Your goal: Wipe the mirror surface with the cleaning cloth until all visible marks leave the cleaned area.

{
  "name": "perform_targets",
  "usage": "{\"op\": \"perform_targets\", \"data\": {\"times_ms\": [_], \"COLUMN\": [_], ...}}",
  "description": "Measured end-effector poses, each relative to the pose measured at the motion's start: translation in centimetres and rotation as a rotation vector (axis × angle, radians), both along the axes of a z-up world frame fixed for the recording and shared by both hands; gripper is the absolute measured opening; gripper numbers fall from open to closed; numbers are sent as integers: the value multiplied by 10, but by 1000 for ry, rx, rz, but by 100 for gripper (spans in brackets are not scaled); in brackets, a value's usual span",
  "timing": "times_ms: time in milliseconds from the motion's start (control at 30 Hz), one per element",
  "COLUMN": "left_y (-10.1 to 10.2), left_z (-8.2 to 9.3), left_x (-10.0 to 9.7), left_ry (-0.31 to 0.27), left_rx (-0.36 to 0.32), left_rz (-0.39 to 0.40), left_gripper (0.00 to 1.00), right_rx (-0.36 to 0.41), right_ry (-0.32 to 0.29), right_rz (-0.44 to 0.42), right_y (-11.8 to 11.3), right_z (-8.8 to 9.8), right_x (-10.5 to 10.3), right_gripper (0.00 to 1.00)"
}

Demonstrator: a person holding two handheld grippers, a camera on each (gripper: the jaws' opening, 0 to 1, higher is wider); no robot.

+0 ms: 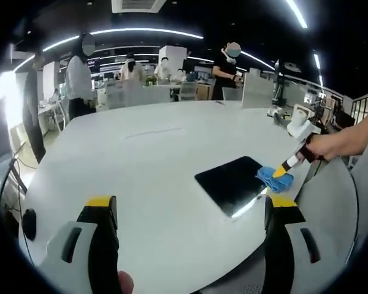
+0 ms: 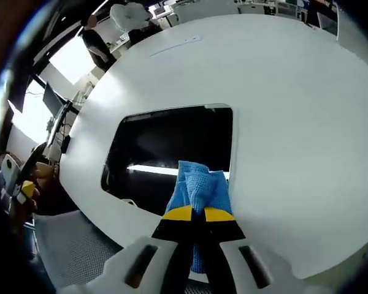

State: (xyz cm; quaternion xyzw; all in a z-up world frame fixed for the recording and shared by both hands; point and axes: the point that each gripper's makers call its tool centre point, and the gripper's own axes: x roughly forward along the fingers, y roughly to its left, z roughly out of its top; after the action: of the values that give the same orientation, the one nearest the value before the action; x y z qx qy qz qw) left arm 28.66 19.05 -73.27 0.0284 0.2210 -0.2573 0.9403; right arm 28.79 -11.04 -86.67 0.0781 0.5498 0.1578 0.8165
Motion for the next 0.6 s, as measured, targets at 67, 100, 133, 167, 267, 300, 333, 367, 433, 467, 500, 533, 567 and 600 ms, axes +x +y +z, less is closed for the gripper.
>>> {"op": "perform_targets", "data": {"times_ms": [67, 100, 133, 167, 267, 300, 333, 367, 433, 467, 500, 533, 567, 600], "left_y": [3, 4, 4, 4, 1, 1, -1, -3, -6, -6, -6, -5, -4, -3], "left_z": [2, 2, 3, 3, 1, 0, -1, -2, -5, -5, -4, -3, -3, -3], "left_x": [3, 5, 5, 6, 5, 5, 4, 2, 0, 0, 0, 1, 2, 3], "left_ry": [-5, -4, -5, -7, -6, -5, -2, 2, 9, 10, 9, 8, 8, 6], "left_rx": [-16, -21, -22, -21, -14, -12, -7, -3, 9, 12, 12, 12, 12, 13], "left_rz": [18, 25, 25, 24, 16, 15, 8, 1, -13, -15, -16, -16, -14, -12], "left_gripper": [99, 99, 99, 99, 99, 99, 99, 99, 99, 99, 99, 99, 99, 99], "right_rx": [0, 0, 0, 3, 6, 6, 10, 10, 15, 19, 20, 19, 19, 19], "right_ry": [1, 2, 3, 5, 6, 6, 7, 8, 11, 12, 13, 12, 11, 11], "right_rz": [2, 3, 2, -2, -2, -1, 1, 3, 8, 9, 11, 17, 19, 23], "right_y": [1, 1, 1, 1, 2, 3, 5, 6, 10, 12, 14, 17, 18, 20], "right_z": [0, 0, 0, 0, 0, 0, 0, 0, 0, 0, 0, 0, 0, 0], "right_x": [0, 0, 0, 0, 0, 0, 0, 0, 0, 0, 0, 1, 1, 1], "right_gripper": [0, 0, 0, 0, 0, 0, 0, 0, 0, 0, 0, 0, 0, 0]}}
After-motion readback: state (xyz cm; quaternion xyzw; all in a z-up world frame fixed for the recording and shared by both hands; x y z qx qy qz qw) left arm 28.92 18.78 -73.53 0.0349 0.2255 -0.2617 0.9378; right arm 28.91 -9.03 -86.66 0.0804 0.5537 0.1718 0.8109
